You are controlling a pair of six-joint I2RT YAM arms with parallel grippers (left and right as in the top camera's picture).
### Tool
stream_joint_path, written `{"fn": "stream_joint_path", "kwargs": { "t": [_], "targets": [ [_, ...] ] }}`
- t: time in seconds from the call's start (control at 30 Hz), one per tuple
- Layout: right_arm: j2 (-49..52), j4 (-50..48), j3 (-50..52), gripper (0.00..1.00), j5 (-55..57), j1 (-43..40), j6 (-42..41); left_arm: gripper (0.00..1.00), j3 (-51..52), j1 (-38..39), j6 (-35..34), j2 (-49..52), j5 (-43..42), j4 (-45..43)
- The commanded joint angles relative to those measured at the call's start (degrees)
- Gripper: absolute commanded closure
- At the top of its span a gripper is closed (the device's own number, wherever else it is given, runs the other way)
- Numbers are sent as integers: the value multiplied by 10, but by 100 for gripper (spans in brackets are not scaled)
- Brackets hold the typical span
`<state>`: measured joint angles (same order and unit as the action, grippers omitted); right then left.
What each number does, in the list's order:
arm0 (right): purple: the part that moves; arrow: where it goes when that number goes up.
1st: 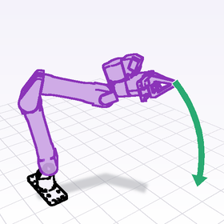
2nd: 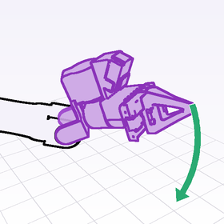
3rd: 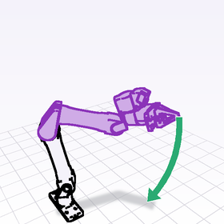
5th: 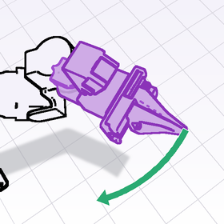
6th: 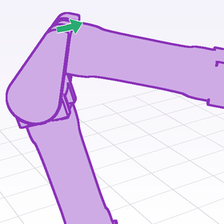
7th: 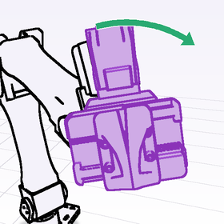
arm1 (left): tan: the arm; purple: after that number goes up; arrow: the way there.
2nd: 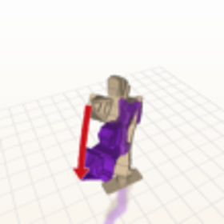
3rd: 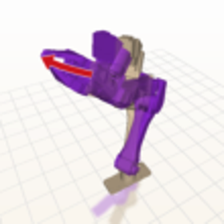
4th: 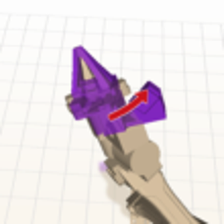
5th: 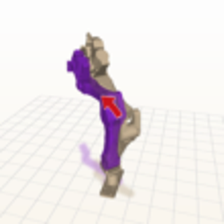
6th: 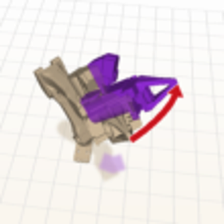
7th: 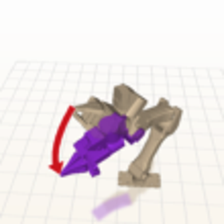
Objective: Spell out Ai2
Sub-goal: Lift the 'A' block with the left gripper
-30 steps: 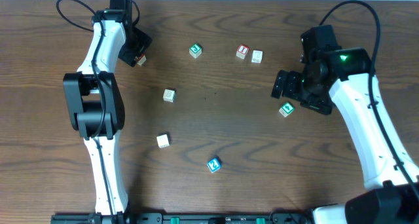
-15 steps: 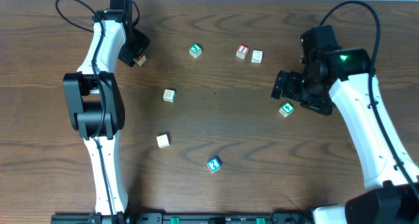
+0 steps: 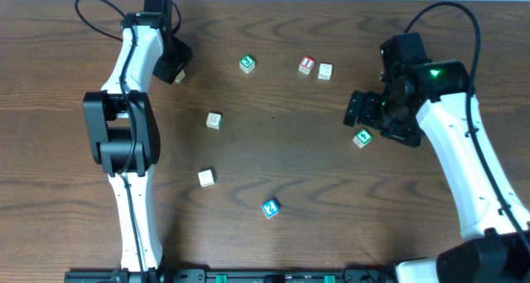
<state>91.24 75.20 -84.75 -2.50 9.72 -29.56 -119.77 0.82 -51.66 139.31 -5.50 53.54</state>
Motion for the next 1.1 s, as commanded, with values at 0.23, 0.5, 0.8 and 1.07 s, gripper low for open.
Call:
{"fn": "stream_joint_path", "kwargs": {
  "t": [0.23,0.5,0.8,1.07],
  "targets": [
    [0,4,-5,1,10,5,-8,50,7,0,0,11,45,11],
    [0,5,-5,1,10,5,-8,68,28,0,-2,12,40,0],
    [0,5,-5,1,10,5,-8,94,28,7,74,12,44,-1],
    [0,5,-5,1,10,5,-8,94,28,33,236,12,40,1]
  ]
}}
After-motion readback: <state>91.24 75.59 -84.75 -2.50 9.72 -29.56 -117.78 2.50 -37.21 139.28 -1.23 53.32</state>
